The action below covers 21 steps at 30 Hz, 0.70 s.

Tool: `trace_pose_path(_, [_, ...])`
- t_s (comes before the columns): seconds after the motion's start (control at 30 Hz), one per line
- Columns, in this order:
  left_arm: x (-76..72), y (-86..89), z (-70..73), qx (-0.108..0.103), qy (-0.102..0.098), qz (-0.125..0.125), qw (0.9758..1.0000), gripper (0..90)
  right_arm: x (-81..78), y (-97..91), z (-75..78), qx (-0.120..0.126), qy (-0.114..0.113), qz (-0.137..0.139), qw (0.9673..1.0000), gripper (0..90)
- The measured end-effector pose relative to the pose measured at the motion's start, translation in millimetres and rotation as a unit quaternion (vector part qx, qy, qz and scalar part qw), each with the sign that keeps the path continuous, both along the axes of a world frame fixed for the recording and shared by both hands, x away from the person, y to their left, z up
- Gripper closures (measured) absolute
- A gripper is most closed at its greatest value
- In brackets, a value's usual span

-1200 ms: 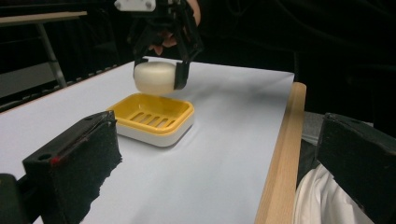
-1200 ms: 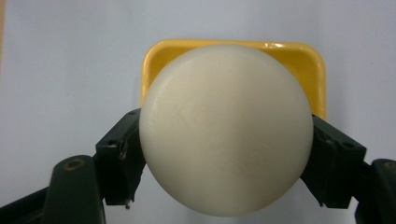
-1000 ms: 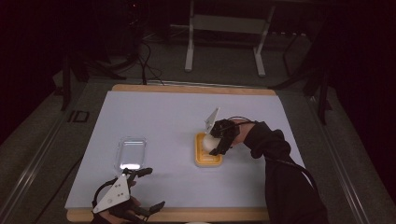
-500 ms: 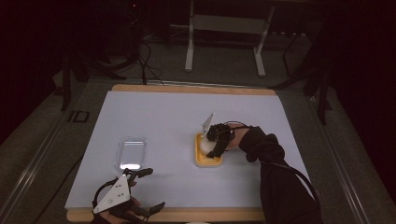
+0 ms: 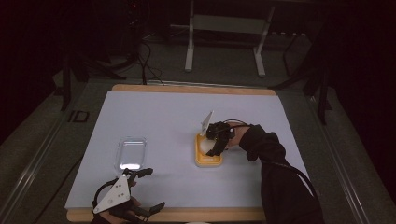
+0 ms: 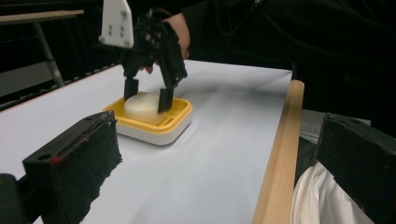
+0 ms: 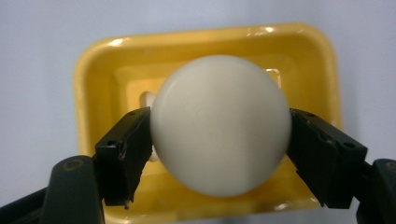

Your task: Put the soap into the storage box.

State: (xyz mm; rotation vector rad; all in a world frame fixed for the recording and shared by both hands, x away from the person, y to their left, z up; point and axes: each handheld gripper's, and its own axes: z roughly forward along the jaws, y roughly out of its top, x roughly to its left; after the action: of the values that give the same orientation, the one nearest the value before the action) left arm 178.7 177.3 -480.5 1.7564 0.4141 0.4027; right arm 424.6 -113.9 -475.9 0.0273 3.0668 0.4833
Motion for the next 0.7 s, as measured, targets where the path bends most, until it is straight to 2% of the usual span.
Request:
trace_pose_path(0.23, [0.1,0.0,0.0,0.0,0.0,0.001,1.0,0.1,-2.3,-9.3,23.7,0.024,0.003,-0.017,0.9996,24.4])
trace_pose_path(0.47, [0.3,-0.5,-0.1,0.001,0.001,0.002,1.0,0.1,-4.0,-18.8,36.5,0.033,-0.01,-0.05,0.9981,22.7])
trace_pose_path(0.6, [0.4,-0.4,-0.1,0.001,0.001,0.002,1.0,0.1,-8.1,-23.0,41.8,0.041,-0.011,-0.056,0.9975,22.7])
trace_pose_path(0.63, [0.5,-0.4,-0.2,0.0,0.001,0.002,1.0,0.0,-8.5,-24.3,42.6,0.045,-0.015,-0.057,0.9972,21.5])
trace_pose_path(0.7, [0.5,-0.5,-0.1,0.0,0.001,0.001,1.0,0.1,-8.8,-27.4,44.6,0.044,0.001,-0.071,0.9965,12.6])
